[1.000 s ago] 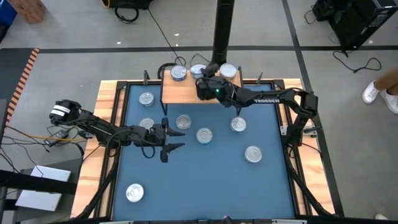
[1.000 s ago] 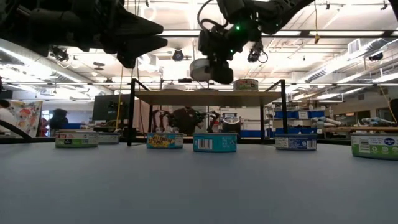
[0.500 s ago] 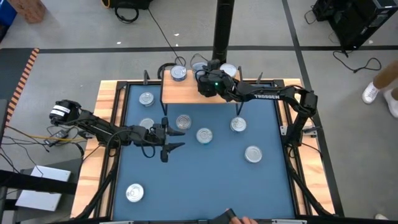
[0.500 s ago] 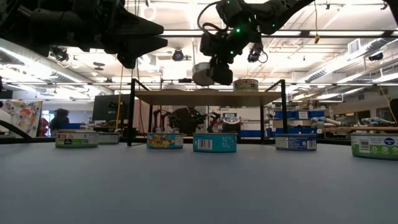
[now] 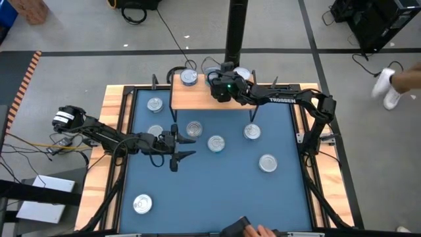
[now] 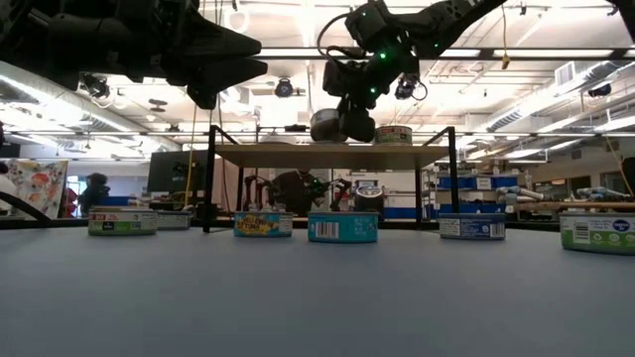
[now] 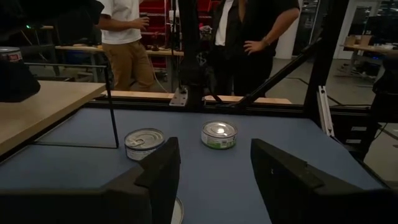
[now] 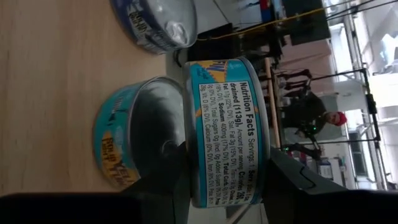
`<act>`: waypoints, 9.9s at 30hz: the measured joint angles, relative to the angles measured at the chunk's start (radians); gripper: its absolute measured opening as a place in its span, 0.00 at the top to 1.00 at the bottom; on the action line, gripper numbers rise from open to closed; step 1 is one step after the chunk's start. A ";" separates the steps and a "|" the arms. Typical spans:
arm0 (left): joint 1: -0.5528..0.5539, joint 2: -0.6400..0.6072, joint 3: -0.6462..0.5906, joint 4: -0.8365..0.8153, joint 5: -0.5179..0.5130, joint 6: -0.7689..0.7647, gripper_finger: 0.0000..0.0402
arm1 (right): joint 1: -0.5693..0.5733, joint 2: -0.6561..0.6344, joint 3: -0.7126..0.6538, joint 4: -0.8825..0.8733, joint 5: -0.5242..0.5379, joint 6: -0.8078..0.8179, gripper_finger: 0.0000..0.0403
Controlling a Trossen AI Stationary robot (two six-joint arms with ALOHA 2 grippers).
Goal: Stack canned seafood by type on shelf
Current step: Stack the light blue tuna can on top of the light blue tuna can on the shelf, then stack the blue tuna can on top of the blue tuna can on the shelf
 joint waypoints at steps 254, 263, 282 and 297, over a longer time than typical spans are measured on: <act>0.777 0.103 0.378 -1.821 0.167 0.518 1.00 | 0.770 -0.509 -0.599 -0.048 0.088 1.053 1.00; 0.636 0.104 0.378 -1.811 0.174 0.486 1.00 | 0.770 -0.509 -0.599 -0.048 0.088 1.046 1.00; 0.247 0.105 0.378 -1.753 0.175 0.396 1.00 | 0.770 -0.509 -0.599 -0.047 0.088 1.046 1.00; -0.036 0.121 0.376 -1.524 0.170 0.253 1.00 | 0.770 -0.509 -0.599 -0.047 0.088 1.046 1.00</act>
